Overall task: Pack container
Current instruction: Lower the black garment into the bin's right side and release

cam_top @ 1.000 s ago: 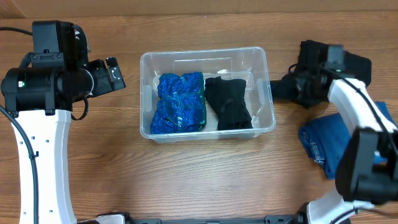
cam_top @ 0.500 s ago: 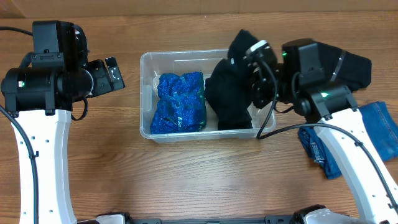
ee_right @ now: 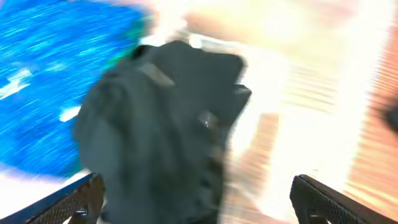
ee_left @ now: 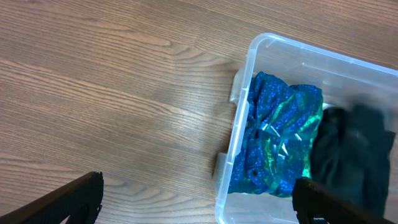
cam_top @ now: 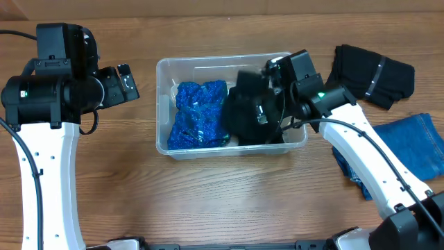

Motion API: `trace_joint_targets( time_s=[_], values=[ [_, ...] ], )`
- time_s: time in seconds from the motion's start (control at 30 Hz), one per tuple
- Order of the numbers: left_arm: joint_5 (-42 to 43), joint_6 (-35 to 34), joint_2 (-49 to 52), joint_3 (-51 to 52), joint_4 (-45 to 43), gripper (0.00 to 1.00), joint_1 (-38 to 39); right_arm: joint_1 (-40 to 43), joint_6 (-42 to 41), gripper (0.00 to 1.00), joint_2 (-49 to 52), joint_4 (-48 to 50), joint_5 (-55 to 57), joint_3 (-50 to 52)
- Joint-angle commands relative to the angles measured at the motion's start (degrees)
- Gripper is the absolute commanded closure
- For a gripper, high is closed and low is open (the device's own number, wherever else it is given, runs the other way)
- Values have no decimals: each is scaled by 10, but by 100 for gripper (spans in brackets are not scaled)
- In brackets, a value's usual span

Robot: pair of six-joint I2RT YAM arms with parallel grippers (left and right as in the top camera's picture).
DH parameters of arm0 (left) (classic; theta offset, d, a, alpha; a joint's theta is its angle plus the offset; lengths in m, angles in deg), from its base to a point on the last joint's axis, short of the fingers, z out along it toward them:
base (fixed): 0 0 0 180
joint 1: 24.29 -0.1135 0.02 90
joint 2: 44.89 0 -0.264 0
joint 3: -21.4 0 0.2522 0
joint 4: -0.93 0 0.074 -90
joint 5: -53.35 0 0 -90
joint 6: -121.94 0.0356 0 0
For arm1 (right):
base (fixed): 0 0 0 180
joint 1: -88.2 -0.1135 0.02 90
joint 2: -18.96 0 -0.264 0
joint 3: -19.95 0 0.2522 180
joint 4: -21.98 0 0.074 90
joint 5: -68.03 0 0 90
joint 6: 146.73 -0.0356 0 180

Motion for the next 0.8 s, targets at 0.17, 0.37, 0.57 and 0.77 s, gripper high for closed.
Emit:
trace_joint_targets(
  time_s=[0.17,0.37,0.57,0.77],
  values=[
    [-2,14,-1,-8,-1,0,-3,-12,-33,53,-27,0,-4,-49],
    [-1,13,-1,-8,-1,0,-3,-13,-32,96,43,-4,-53,-11],
    [-1,11,-1,-8,-1,0,-3,-13,0,96,153,-4,-121,3],
    [-1,11,-1,-8,0,0,-2,-12,-73,83,137,-69,-35,-75]
  ],
)
